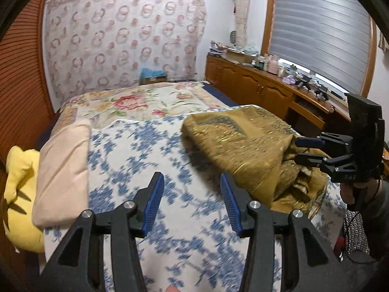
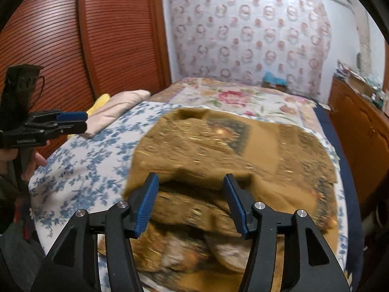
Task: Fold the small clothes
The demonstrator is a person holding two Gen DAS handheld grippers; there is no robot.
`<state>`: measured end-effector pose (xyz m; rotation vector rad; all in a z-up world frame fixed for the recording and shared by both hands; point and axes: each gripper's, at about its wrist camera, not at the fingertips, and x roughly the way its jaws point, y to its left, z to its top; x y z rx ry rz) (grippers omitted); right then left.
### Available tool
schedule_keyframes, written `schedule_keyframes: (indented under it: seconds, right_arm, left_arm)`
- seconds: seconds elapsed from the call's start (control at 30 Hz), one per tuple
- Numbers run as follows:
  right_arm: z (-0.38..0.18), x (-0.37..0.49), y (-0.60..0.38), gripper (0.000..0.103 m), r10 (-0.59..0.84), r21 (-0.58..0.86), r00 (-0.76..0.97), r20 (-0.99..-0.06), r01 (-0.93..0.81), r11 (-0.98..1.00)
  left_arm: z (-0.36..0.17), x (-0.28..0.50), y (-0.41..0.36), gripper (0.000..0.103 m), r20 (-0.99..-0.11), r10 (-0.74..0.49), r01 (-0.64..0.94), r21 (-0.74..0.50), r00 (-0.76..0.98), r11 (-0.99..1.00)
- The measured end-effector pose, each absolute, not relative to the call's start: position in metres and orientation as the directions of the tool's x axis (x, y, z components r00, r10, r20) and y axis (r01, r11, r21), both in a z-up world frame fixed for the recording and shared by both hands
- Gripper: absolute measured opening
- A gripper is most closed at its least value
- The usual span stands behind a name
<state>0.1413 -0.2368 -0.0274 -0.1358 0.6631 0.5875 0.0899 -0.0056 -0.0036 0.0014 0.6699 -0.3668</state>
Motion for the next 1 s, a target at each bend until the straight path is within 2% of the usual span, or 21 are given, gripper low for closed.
schedule_keyframes:
  seconds: [0.23, 0.43, 0.5, 0.57, 0.6, 0.77, 0.9, 1.0]
  right_arm:
    - [-0.049, 0.132, -0.198, 0.057, 0.501, 0.078, 0.556, -0.663, -0.614, 0.785]
    - [-0.069, 0.140, -0.170, 0.057, 0.458, 0.038, 0.529, -0.714, -0.623, 0.781]
    - [-0.072, 0.143, -0.163, 0.045, 0.421, -0.007, 0.536, -0.732, -0.623, 0.782]
    - [-0.072, 0.145, -0.160, 0.015, 0.391, -0.050, 0.546, -0.741, -0.625, 0.779]
    - [-0.067, 0.146, -0.161, 0.009, 0.404, -0.047, 0.549, -0.732, -0.632, 0.774]
    - [-0.020, 0.172, -0.191, 0.005, 0.410, -0.073, 0.653, -0.637, -0.580, 0.811]
    - [0.021, 0.220, -0.224, 0.004, 0.307, -0.140, 0.747, -0.589, -0.469, 0.872]
    - [0.037, 0.268, -0.251, 0.004, 0.229, -0.156, 0.769, -0.597, -0.391, 0.907]
  left_arm:
    - [-0.015, 0.082, 0.015, 0.048, -0.606, -0.321, 0.302, -0.137, 0.728, 0.944]
    - [-0.021, 0.079, 0.022, 0.048, -0.599, -0.327, 0.290, -0.161, 0.731, 0.943]
    - [-0.023, 0.078, 0.023, 0.048, -0.600, -0.328, 0.289, -0.164, 0.730, 0.943]
    - [-0.024, 0.077, 0.023, 0.048, -0.599, -0.331, 0.291, -0.167, 0.729, 0.942]
    - [-0.023, 0.077, 0.023, 0.048, -0.599, -0.333, 0.292, -0.168, 0.728, 0.942]
    - [-0.027, 0.078, 0.023, 0.048, -0.596, -0.348, 0.294, -0.190, 0.724, 0.937]
    - [-0.027, 0.080, 0.022, 0.048, -0.596, -0.350, 0.296, -0.191, 0.723, 0.936]
    - [-0.027, 0.079, 0.019, 0.048, -0.595, -0.357, 0.305, -0.191, 0.720, 0.933]
